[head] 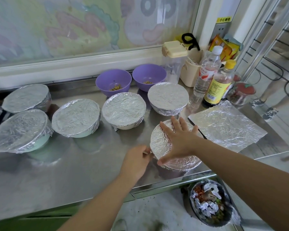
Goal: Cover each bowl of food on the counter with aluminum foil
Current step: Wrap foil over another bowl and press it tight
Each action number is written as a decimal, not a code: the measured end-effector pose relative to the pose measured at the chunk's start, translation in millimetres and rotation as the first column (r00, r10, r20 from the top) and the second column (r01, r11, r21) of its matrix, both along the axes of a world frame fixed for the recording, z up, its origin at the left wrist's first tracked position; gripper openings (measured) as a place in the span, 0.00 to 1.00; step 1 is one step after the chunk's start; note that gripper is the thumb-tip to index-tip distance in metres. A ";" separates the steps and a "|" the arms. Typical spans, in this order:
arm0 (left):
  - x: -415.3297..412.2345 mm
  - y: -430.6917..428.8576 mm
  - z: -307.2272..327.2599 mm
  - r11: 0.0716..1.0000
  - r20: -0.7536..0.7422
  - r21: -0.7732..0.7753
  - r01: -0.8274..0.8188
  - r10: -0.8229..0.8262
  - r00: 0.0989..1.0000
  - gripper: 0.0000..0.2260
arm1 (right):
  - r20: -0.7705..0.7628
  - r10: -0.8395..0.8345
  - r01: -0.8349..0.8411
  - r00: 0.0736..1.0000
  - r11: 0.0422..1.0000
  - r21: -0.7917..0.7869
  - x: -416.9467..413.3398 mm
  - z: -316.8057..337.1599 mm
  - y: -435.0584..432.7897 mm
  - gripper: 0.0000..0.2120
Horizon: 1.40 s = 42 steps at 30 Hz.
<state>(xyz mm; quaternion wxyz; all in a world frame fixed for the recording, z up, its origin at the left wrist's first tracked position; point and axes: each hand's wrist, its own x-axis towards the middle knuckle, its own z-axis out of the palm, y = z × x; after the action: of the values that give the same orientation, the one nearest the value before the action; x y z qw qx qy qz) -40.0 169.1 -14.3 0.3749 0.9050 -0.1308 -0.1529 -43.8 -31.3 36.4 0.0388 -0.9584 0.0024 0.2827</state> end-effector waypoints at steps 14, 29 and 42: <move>-26.5 -21.4 11.5 0.983 0.073 0.110 -0.148 0.140 0.987 0.04 | -0.020 -0.016 0.016 1.000 1.000 -0.002 0.5 4.4 3.4 0.71; -33.5 -13.4 20.1 0.991 -0.264 -0.077 0.113 -0.129 0.956 0.06 | -0.003 -0.076 0.076 0.997 0.997 0.009 0.8 3.1 3.2 0.71; -2.6 -8.9 19.5 0.861 -0.414 -0.418 -0.291 0.104 0.904 0.17 | -0.038 -0.125 0.126 0.991 0.991 0.034 -1.8 18.5 -8.9 0.72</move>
<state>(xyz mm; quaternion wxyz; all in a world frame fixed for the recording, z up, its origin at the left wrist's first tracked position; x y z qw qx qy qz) -42.6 160.1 5.2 0.6148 0.7487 0.0059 -0.2477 -45.6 -40.2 55.0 0.0741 -0.9503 0.0582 0.2968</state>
